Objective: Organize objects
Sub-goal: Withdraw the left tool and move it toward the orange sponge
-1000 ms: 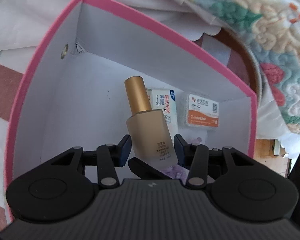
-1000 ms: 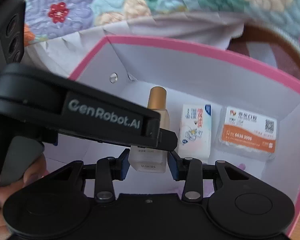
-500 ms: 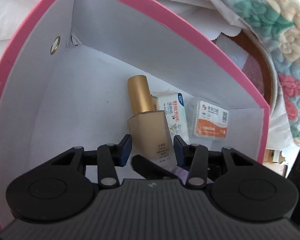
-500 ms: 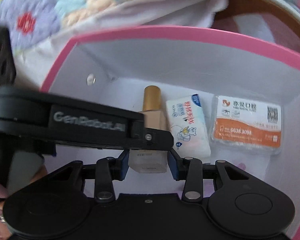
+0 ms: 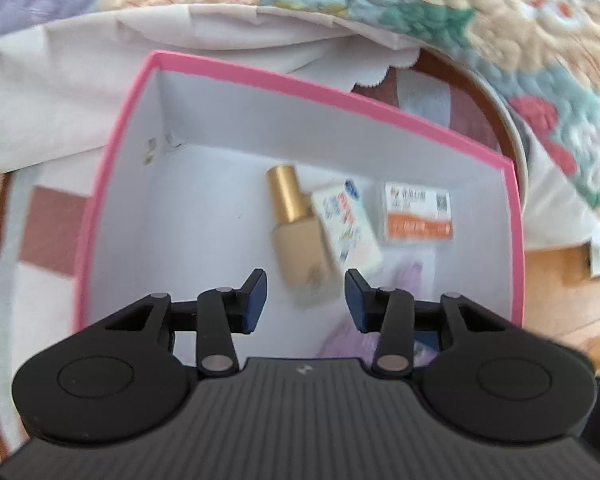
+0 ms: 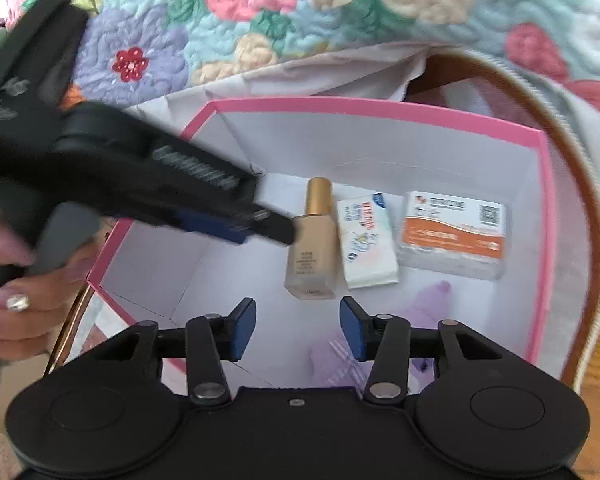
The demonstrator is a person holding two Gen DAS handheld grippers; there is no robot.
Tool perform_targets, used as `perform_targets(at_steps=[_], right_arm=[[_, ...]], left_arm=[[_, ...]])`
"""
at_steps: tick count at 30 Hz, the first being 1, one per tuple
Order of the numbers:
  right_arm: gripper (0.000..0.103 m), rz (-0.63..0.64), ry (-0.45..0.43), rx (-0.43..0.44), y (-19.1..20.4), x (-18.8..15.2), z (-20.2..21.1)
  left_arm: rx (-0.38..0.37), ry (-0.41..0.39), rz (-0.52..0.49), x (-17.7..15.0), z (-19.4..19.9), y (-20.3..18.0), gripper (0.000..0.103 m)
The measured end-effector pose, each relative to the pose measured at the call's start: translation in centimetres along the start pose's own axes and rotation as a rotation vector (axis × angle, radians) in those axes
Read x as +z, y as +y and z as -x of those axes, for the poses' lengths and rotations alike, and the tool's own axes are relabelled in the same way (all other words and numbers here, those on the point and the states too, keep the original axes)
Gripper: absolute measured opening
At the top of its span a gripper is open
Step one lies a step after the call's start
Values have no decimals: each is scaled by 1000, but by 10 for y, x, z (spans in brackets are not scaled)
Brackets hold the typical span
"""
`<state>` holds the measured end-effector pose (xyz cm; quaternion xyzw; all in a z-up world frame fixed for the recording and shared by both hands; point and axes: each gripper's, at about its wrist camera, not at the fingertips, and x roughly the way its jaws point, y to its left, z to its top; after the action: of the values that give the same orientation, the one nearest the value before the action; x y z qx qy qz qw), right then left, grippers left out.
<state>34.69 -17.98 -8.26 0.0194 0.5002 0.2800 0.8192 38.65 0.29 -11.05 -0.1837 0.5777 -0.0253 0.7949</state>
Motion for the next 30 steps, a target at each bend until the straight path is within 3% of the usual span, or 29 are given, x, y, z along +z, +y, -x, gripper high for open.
perform_targets(at_steps=[3,9,17,30], right_arm=[[62,-26,-19,-3,-1,-5,15],[67,28,-63,-52,16,-7,60],[68,66,-74,-98,42,-19,118],[71,207,-139,-43,104,-69,202]], left_arm=[[2,3,-13,-15,25,2,53],[12,-24,-58,-39,76,-4,58],[66,-61,-133,-79,145,-20,60],[106,-73,-219,-153,209,-34,66]])
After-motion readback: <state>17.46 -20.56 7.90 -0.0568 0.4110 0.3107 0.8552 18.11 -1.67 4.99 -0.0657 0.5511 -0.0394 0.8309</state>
